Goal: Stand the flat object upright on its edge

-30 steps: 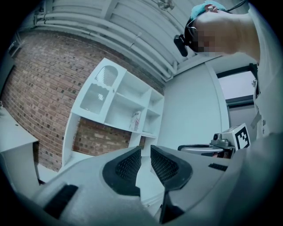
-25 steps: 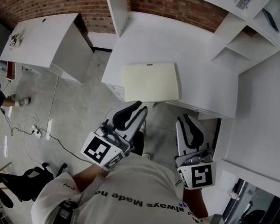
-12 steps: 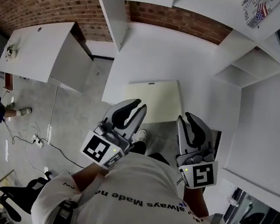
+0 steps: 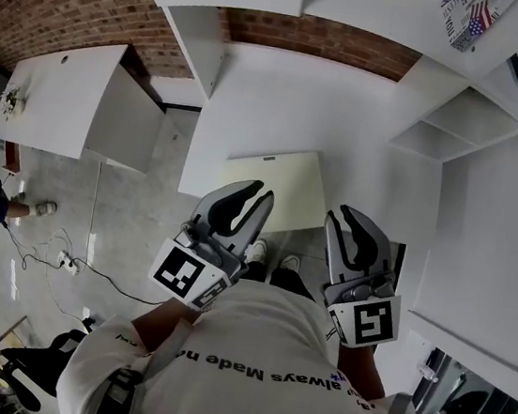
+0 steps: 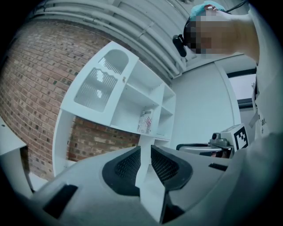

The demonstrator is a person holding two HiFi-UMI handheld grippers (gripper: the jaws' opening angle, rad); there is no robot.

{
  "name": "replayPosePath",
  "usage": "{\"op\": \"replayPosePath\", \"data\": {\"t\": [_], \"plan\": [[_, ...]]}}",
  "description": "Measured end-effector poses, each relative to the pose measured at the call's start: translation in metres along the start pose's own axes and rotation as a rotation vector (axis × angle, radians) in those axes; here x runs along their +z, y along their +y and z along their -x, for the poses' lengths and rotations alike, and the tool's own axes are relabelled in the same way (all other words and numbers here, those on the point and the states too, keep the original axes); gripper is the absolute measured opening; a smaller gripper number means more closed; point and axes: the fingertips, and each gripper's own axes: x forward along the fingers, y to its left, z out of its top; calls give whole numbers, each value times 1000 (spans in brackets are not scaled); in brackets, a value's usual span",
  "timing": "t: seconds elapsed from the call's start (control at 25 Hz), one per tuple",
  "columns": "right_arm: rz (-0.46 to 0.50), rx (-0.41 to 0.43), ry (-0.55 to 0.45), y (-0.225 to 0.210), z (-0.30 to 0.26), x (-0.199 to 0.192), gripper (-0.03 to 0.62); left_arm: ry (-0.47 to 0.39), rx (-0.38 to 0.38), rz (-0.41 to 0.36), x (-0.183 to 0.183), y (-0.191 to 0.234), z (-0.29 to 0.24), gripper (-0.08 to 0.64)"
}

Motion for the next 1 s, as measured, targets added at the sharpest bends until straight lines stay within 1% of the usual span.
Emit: {"op": "replayPosePath", "data": {"t": [0.08,0.28,0.48,0.64,0.76,0.92,1.0], "plan": [[2,8,10,-6,3,-2,48,1,1,8,0,-5,-6,66],[27,29,-3,-17,8,-2,48,13,21,38,-10,-14,-13,66],[77,30,4,-23,11,-16,49,29,81,48,-25,-7,-12,69],[128,52,36,-20,12,-37,76,76,127,105,-54,6,-2,115],[167,65,91,-19,8,-65,94,105,167,174,-84,24,6,141],[220,135,254,-10,15,-116,139,144,224,290,-126,42,26,193],[241,159,301,-6,12,-137,167,173,251,339,-149,54,35,215]]}}
